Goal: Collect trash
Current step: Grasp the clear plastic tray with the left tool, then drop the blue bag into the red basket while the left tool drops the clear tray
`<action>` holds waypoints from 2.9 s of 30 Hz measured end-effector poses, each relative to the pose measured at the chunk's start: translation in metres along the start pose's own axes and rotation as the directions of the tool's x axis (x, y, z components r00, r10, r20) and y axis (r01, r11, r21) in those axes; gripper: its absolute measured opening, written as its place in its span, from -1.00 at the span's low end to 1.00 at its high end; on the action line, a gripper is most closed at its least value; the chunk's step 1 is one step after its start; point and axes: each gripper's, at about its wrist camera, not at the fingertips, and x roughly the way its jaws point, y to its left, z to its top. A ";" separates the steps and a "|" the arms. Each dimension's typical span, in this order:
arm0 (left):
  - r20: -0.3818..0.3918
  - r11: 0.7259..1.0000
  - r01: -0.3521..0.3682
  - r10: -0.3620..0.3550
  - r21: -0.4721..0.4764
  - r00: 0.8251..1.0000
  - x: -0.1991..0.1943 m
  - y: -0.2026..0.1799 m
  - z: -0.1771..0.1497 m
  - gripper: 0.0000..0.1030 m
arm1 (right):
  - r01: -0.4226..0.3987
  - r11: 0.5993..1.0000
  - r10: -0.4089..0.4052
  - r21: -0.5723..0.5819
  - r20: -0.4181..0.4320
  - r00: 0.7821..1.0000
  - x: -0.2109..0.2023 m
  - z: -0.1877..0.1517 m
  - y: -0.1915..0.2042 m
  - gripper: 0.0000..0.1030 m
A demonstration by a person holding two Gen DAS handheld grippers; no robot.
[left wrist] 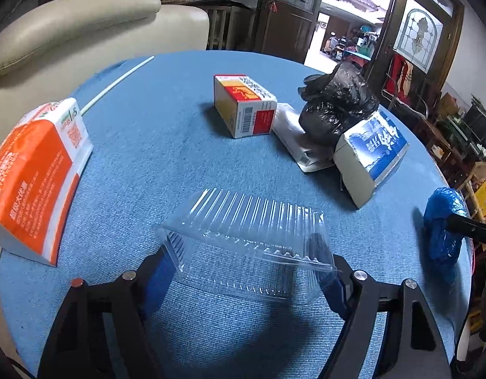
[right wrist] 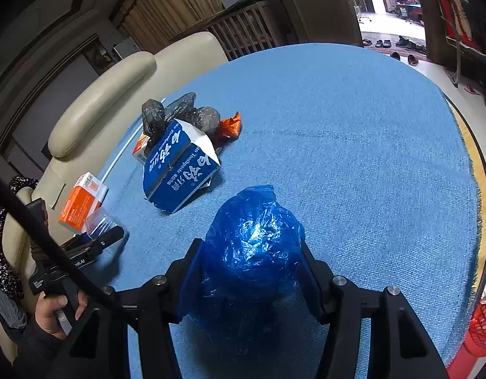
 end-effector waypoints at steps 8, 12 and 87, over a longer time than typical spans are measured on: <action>0.046 0.998 -0.064 0.063 0.021 0.997 -0.029 -0.032 0.006 0.58 | -0.008 1.000 0.008 -0.001 0.018 1.000 -0.006 0.002 0.000 0.17; 0.049 0.997 -0.076 0.075 0.027 0.996 -0.037 -0.061 0.008 0.58 | -0.010 1.000 0.010 0.005 0.049 0.999 -0.018 0.003 -0.004 0.17; -0.299 0.802 0.487 -0.398 0.346 0.867 0.031 -0.474 0.034 0.70 | 0.260 0.803 -0.462 0.536 0.284 0.840 -0.248 -0.049 -0.278 0.57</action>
